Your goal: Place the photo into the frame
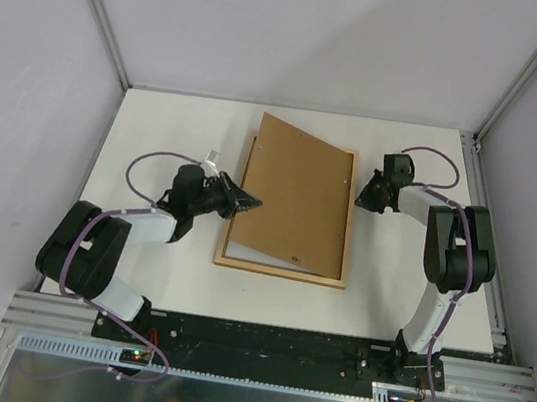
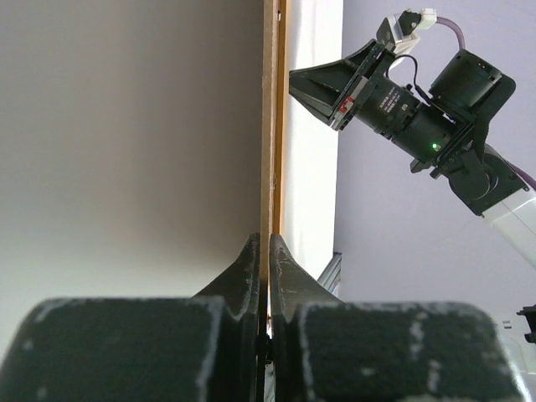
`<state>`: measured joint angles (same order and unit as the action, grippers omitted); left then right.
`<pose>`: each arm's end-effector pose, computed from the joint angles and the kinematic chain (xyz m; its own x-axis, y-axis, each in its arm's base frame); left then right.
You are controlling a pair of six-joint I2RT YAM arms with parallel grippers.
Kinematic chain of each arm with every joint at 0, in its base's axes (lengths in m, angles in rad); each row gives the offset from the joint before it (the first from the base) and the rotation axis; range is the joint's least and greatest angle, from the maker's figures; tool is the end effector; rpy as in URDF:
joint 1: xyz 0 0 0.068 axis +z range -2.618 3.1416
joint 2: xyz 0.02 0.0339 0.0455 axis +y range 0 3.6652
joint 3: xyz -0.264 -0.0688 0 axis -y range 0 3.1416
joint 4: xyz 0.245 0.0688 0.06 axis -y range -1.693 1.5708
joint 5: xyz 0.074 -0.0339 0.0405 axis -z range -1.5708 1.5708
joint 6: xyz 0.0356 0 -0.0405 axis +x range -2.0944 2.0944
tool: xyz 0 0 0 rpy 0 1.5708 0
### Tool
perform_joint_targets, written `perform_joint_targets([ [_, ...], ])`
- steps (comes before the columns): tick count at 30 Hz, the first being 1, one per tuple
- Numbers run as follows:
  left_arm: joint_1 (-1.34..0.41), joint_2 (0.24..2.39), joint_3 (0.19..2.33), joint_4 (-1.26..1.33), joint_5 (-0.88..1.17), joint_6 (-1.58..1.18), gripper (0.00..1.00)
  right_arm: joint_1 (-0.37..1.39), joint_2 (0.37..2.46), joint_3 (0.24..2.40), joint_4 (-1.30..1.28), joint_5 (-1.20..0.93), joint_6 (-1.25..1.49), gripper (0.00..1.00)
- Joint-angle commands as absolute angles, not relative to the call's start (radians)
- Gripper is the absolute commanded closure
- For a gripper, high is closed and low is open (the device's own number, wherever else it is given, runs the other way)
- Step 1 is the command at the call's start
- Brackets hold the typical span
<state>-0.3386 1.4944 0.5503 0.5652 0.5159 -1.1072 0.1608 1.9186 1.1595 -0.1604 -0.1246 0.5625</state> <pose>0.2674 -0.1128 0.1746 -0.8011 -0.5427 -0.2522 0.0104 0.4087 -0.9126 0.3895 0.0677 0.1496 -0.7885 0.4082 -0.4601 0.2214 0.8862 0.4069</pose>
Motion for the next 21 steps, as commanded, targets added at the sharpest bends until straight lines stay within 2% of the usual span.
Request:
perform_joint_targets([
  [1, -0.374, 1.499, 0.541, 0.607, 0.526, -1.082, 0.99, 0.193, 1.944, 1.154, -0.253, -0.138, 0.538, 0.96],
  [2, -0.374, 1.500, 0.541, 0.604, 0.528, -1.073, 0.96, 0.192, 1.943, 1.154, -0.254, -0.138, 0.537, 0.96],
  [7, -0.374, 1.491, 0.571, 0.516, 0.519, -1.009, 0.67, 0.193, 1.930, 1.153, -0.260, -0.140, 0.525, 0.96],
  [11, -0.375, 1.479, 0.619, 0.410, 0.496, -0.947, 0.47, 0.191, 1.913, 1.154, -0.268, -0.138, 0.518, 0.96],
  [17, -0.374, 1.463, 0.736, 0.176, 0.414, -0.815, 0.29, 0.189, 1.895, 1.154, -0.275, -0.140, 0.515, 0.96],
  [21, -0.376, 1.469, 0.805, 0.069, 0.371, -0.746, 0.21, 0.189, 1.892, 1.154, -0.274, -0.142, 0.514, 0.96],
])
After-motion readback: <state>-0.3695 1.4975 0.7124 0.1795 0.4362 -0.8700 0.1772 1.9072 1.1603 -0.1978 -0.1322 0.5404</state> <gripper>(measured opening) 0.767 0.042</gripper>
